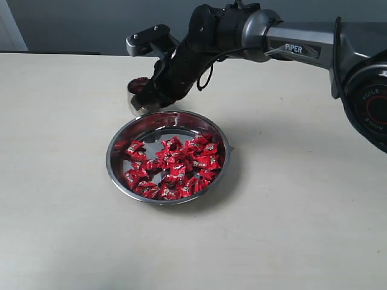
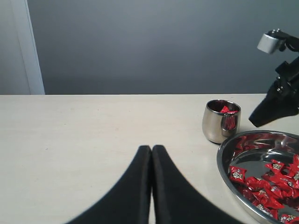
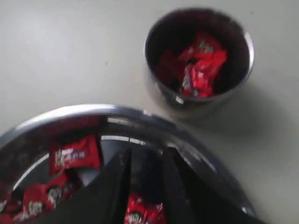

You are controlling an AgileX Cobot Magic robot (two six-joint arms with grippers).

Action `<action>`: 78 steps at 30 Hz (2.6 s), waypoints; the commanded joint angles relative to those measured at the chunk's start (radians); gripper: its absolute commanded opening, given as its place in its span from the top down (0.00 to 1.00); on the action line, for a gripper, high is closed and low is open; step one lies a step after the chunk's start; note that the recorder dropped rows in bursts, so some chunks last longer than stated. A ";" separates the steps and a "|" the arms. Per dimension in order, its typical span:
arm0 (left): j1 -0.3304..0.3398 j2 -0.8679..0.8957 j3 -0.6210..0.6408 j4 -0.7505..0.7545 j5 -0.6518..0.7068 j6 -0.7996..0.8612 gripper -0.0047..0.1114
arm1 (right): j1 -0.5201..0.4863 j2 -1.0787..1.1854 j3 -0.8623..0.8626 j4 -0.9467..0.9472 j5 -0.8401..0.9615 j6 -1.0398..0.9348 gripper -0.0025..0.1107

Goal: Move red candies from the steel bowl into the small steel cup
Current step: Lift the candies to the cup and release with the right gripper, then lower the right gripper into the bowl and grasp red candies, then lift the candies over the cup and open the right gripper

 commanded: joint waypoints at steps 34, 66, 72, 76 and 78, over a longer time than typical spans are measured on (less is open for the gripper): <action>0.001 -0.005 0.001 0.000 -0.003 -0.004 0.96 | -0.004 0.099 -0.003 -0.057 0.125 -0.037 0.51; 0.001 -0.005 0.001 0.000 -0.003 -0.004 0.96 | -0.004 0.016 -0.003 0.080 -0.398 -0.037 0.98; 0.001 -0.005 0.001 0.000 -0.003 -0.004 0.96 | -0.004 0.017 -0.003 0.080 -0.388 -0.056 0.95; 0.001 -0.005 0.001 0.000 -0.003 -0.004 0.96 | -0.004 0.019 -0.003 0.080 -0.386 -0.056 0.78; 0.001 -0.005 0.001 0.000 -0.003 -0.004 0.96 | -0.004 0.023 -0.003 0.082 -0.388 -0.056 0.70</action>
